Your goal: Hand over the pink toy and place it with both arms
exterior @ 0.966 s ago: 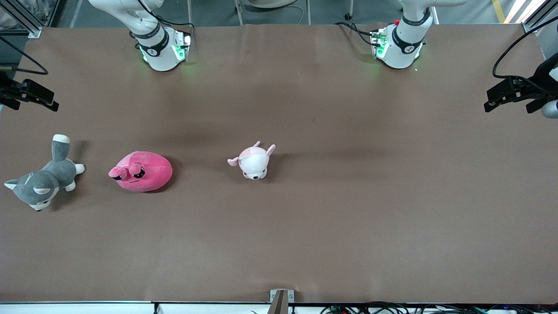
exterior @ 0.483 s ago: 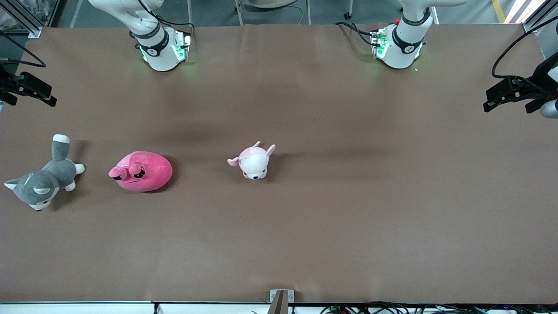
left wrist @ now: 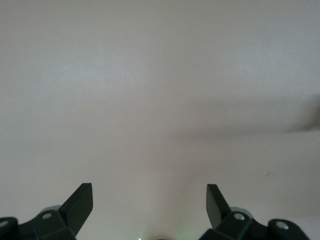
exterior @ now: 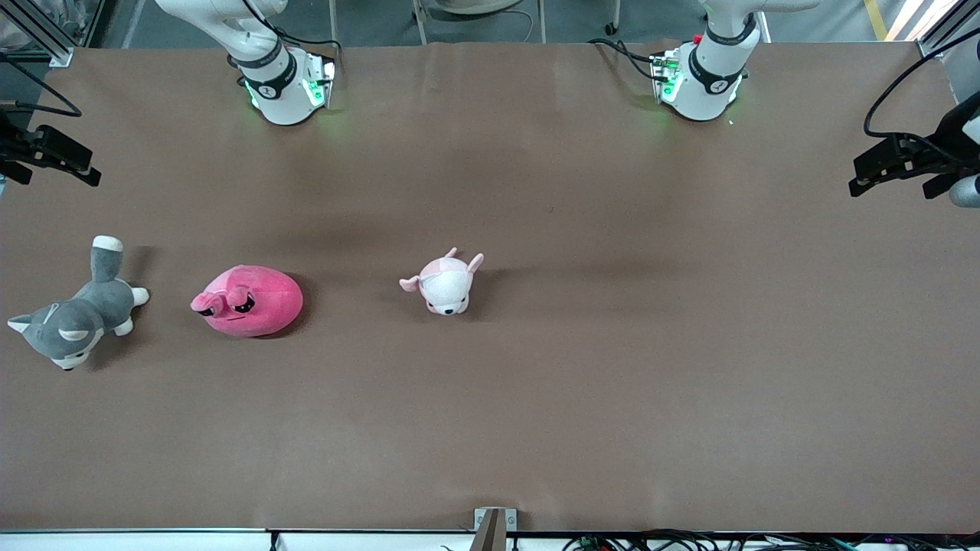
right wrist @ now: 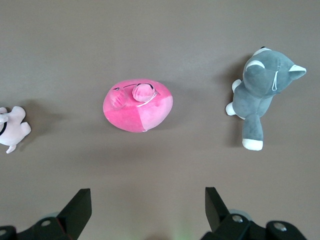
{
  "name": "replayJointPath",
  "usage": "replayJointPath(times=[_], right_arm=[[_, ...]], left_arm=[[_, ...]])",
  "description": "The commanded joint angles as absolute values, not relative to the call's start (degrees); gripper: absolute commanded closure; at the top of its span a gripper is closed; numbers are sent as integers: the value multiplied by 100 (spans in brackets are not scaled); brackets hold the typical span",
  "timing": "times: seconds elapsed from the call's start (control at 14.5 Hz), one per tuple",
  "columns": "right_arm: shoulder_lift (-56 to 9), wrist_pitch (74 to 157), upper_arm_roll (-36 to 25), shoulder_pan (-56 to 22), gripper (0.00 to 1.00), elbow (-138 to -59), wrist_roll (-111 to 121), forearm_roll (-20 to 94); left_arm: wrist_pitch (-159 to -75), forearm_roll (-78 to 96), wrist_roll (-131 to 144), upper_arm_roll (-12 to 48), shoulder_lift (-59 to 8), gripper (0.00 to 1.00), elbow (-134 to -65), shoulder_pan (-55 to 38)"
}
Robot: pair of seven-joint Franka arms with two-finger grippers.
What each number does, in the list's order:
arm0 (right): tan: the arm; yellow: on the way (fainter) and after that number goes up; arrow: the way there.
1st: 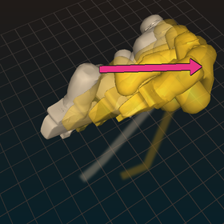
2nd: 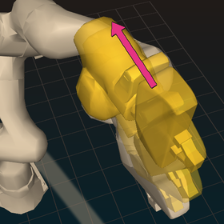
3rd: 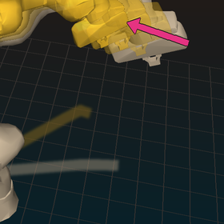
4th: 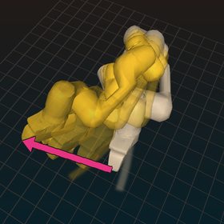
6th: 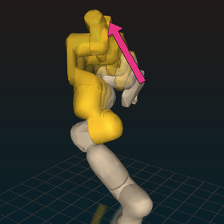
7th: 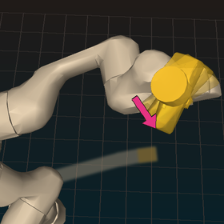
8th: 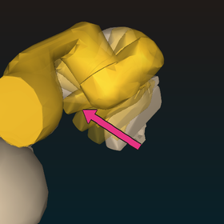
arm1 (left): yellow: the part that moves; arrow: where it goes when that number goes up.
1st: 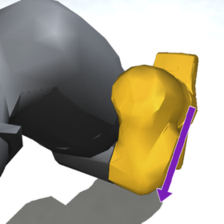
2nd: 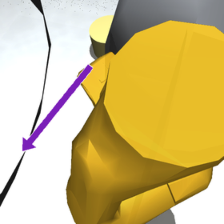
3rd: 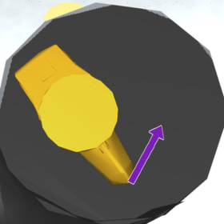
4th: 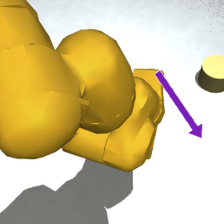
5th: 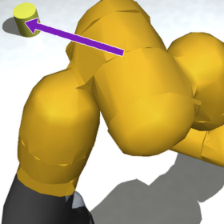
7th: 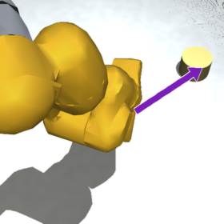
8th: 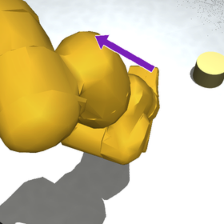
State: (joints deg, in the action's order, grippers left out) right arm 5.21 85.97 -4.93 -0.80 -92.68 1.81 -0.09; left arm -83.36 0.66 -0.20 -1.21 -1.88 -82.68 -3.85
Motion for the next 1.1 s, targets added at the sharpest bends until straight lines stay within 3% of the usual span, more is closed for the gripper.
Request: replayJointPath(times=[0.0,1.03], right_arm=[[729,8604,-501,-53,0,-9475,220,132],[721,8543,-501,-44,0,-9475,519,123]], left_arm=[[-8376,62,-141,-141,-123,0,-8288,-396],[-8411,88,-141,-141,-132,0,-8297,-396]])
